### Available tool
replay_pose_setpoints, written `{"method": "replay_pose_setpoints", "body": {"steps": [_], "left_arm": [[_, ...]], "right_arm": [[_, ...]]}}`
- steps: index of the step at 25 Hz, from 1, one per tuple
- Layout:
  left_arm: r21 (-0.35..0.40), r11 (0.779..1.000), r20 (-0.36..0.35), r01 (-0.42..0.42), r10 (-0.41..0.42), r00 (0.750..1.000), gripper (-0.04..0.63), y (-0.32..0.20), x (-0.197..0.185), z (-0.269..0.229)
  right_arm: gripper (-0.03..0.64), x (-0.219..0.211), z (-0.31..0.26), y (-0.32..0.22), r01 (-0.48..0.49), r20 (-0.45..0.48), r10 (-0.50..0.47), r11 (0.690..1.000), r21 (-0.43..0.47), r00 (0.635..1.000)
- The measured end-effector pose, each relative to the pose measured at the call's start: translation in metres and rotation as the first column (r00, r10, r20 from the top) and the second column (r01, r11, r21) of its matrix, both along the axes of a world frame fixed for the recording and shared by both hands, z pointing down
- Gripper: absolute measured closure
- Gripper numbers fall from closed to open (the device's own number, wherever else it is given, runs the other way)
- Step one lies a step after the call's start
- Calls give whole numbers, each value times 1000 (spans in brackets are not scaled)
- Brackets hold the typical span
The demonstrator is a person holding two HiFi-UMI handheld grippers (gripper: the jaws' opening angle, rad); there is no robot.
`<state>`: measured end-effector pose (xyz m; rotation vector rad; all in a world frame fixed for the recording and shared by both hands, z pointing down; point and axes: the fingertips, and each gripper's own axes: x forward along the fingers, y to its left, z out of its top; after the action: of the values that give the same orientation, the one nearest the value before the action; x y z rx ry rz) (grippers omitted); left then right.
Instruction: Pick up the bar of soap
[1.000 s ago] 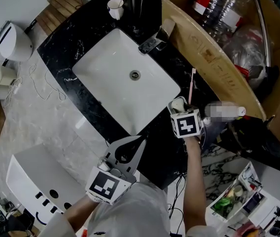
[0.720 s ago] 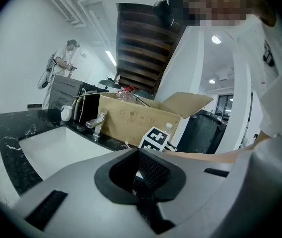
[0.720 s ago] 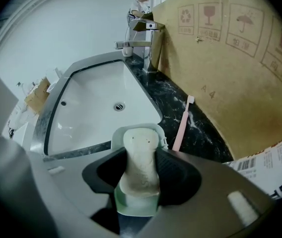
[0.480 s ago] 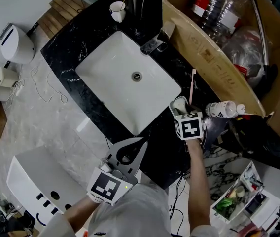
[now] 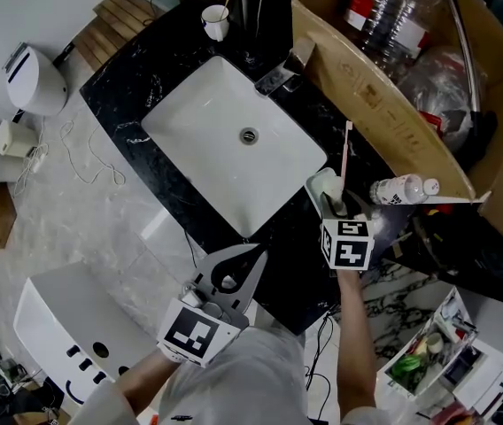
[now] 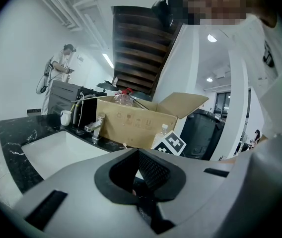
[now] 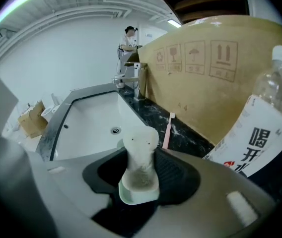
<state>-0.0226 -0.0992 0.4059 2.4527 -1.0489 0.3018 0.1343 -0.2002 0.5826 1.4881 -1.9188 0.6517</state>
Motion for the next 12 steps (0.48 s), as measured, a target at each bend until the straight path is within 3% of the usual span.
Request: {"method": "replay_pose_setpoints", "body": {"steps": [12], "left_arm": [[41,998,12,-40,39,999,595,29,7,-18]], "right_arm": [[430,2,-78,24,-41,66,29,981,188,997]]}}
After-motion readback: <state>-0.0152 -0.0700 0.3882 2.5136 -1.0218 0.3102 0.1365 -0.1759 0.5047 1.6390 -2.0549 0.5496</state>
